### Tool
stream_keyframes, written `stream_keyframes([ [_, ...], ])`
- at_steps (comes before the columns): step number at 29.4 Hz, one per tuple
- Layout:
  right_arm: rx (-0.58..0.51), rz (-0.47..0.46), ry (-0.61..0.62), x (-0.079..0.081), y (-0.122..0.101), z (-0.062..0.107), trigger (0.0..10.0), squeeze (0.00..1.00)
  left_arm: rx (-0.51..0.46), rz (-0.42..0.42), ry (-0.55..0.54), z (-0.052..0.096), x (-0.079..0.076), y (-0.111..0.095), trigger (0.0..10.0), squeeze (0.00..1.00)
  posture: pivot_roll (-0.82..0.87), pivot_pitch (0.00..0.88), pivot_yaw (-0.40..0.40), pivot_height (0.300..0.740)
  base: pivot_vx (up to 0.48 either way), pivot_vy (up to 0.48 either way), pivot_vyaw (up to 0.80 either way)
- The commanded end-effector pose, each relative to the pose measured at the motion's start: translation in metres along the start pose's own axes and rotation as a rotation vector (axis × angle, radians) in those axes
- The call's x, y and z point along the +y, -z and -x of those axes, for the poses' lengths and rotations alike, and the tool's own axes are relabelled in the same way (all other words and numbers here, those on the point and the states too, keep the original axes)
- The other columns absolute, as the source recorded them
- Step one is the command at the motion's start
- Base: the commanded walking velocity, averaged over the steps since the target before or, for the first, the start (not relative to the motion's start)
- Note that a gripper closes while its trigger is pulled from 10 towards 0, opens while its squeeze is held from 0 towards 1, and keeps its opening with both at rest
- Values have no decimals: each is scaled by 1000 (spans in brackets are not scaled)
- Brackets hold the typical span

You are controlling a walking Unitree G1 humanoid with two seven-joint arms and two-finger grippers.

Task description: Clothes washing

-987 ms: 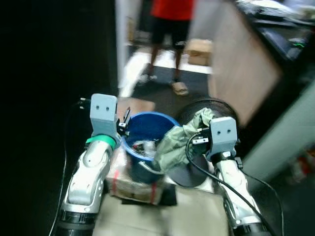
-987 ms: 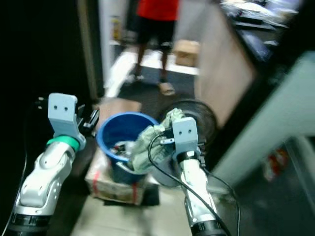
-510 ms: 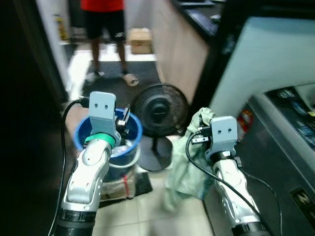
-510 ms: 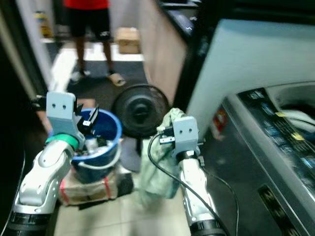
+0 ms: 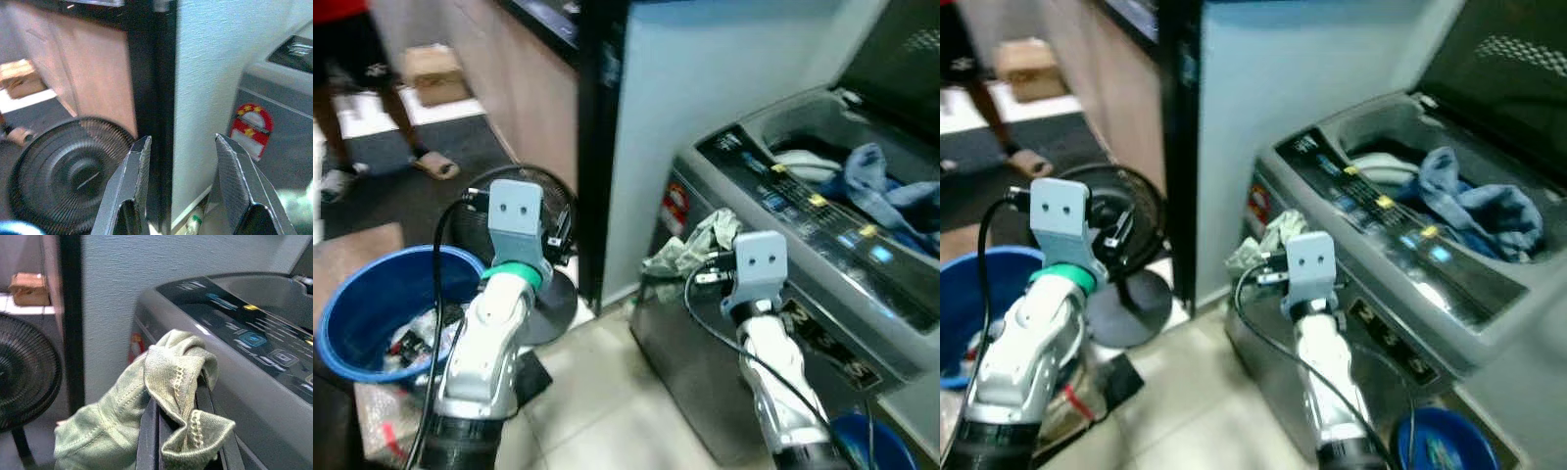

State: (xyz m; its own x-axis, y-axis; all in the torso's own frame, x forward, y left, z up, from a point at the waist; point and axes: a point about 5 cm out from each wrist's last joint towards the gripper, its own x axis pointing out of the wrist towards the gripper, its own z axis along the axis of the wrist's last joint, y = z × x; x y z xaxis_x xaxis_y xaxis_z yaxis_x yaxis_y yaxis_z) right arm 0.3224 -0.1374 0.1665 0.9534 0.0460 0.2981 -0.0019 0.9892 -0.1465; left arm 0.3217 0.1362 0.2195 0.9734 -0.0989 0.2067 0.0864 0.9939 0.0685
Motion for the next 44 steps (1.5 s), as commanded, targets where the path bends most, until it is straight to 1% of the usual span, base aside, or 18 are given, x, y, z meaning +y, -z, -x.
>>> stream_keyframes([
  [1,-97,-61,53,-12,-26,-9,10000,0,-113,-47,29,-4,-2,-27,10000,0,92,53,11,740,0,0,-800],
  [2,-97,-61,53,-12,-26,-9,10000,0,-113,-47,29,-4,-2,-27,10000,0,92,53,11,740,0,0,-800],
  [4,-242,-168,81,-20,-64,-21,10000,0,-270,-129,42,-10,3,-66,10000,0,94,51,15,740,0,0,-800],
  [5,-242,-168,81,-20,-64,-21,10000,0,-270,-129,42,-10,3,-66,10000,0,94,51,15,740,0,0,-800],
  [6,-317,-204,75,-22,-83,-25,10000,0,-366,-181,29,-11,8,-89,10000,0,95,49,16,740,0,0,-800],
  [7,-317,-204,75,-22,-83,-25,10000,0,-366,-181,29,-11,8,-89,10000,0,95,49,16,740,0,0,-800],
  [8,-422,-234,50,-20,-112,-29,10000,0,-553,-263,-18,-10,17,-135,10000,0,98,47,16,740,0,0,-800],
  [9,-422,-234,50,-20,-112,-29,10000,0,-553,-263,-18,-10,17,-135,10000,0,98,47,16,740,0,0,-800],
  [10,-454,-235,41,-19,-121,-30,10000,0,-622,-287,-40,-8,21,-153,10000,0,98,47,16,740,0,0,-800],
  [12,-502,-205,10,-14,-134,-30,10000,0,-681,-247,-78,-5,31,-176,10000,0,108,41,13,740,0,0,-800],
  [14,-502,-205,10,-14,-134,-30,10000,0,-681,-247,-78,-5,31,-176,10000,0,108,41,13,740,0,0,-800],
  [15,-510,-194,-3,-13,-136,-30,10000,0,-680,-223,-83,-6,34,-179,10000,0,109,38,12,740,0,0,-800],
  [17,-505,-176,-20,-9,-135,-30,10000,0,-629,-162,-99,-8,39,-171,10000,0,109,38,12,740,0,0,-800],
  [18,-505,-176,-20,-9,-135,-30,10000,0,-629,-162,-99,-8,39,-171,10000,0,109,38,12,740,0,0,-800],
  [19,-474,-178,-29,-7,-128,-29,10000,0,-564,-98,-117,-10,39,-156,10000,0,107,34,9,740,0,0,-800],
  [22,-442,-180,-36,-5,-122,-29,10000,0,-523,-45,-138,-11,38,-145,10000,0,107,34,9,740,82,0,-329],
  [30,-386,-179,-60,0,-110,-26,10000,0,-516,-53,-119,-14,33,-142,10000,0,102,30,2,740,422,0,0],
  [44,-348,-171,-47,-2,-103,-27,10000,0,-494,-43,-104,-15,31,-140,10000,0,103,31,5,740,480,0,-758],
])
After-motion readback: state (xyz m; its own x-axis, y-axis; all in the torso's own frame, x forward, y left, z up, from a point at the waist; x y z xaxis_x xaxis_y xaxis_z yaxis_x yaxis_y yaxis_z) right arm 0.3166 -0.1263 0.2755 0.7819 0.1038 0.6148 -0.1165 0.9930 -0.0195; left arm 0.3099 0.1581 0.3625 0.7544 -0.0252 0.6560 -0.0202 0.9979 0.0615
